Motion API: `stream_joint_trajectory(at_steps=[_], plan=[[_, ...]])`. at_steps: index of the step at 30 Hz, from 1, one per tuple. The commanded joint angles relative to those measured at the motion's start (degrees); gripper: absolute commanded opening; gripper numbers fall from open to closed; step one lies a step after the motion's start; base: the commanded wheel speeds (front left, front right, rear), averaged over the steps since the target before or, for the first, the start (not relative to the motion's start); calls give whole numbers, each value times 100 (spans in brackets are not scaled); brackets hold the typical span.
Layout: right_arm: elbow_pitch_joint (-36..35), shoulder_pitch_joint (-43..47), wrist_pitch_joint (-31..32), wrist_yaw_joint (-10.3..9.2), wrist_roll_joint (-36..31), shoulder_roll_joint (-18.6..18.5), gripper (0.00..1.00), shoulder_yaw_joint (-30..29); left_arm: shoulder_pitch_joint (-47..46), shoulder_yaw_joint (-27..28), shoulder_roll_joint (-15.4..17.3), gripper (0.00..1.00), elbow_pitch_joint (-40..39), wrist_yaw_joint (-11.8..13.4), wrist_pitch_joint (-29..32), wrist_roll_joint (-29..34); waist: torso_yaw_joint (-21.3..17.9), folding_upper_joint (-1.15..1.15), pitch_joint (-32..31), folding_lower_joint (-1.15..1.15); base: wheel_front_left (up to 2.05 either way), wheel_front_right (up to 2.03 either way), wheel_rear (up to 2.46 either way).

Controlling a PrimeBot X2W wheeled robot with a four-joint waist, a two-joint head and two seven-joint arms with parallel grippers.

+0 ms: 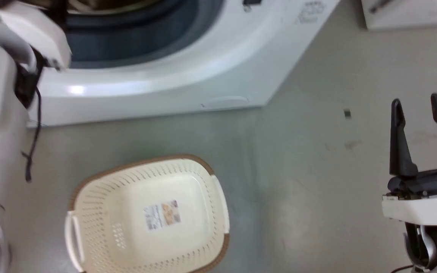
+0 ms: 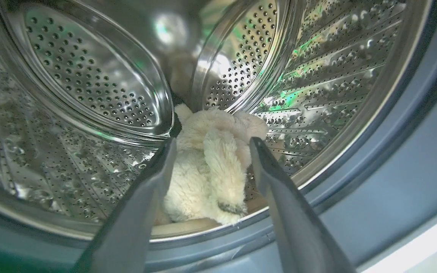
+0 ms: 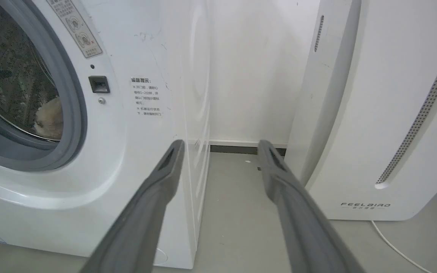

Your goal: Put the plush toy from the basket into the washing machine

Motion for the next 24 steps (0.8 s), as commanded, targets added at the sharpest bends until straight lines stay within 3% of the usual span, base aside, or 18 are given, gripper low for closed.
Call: stream_joint_trajectory(at_steps=[1,5,18,24], plan=[[34,105,-25,-5,-48,-1,100,-22,258,33,-47,100,-60,13,-66,-39,372,0,-531,0,0,0,0],[79,275,-25,-5,-107,-1,100,-67,899,216,-144,100,-467,188,-118,-163,522,0,-929,0,0,0,0],[169,755,-25,-5,-149,-1,100,-58,3933,1324,-557,100,-3382,1219,-125,32,808,0,-1793,0,0,0,0],[204,890,-25,-5,-152,-1,100,-38,5220,1767,-905,100,-4307,1452,-125,283,839,0,-2003,0,0,0,0]])
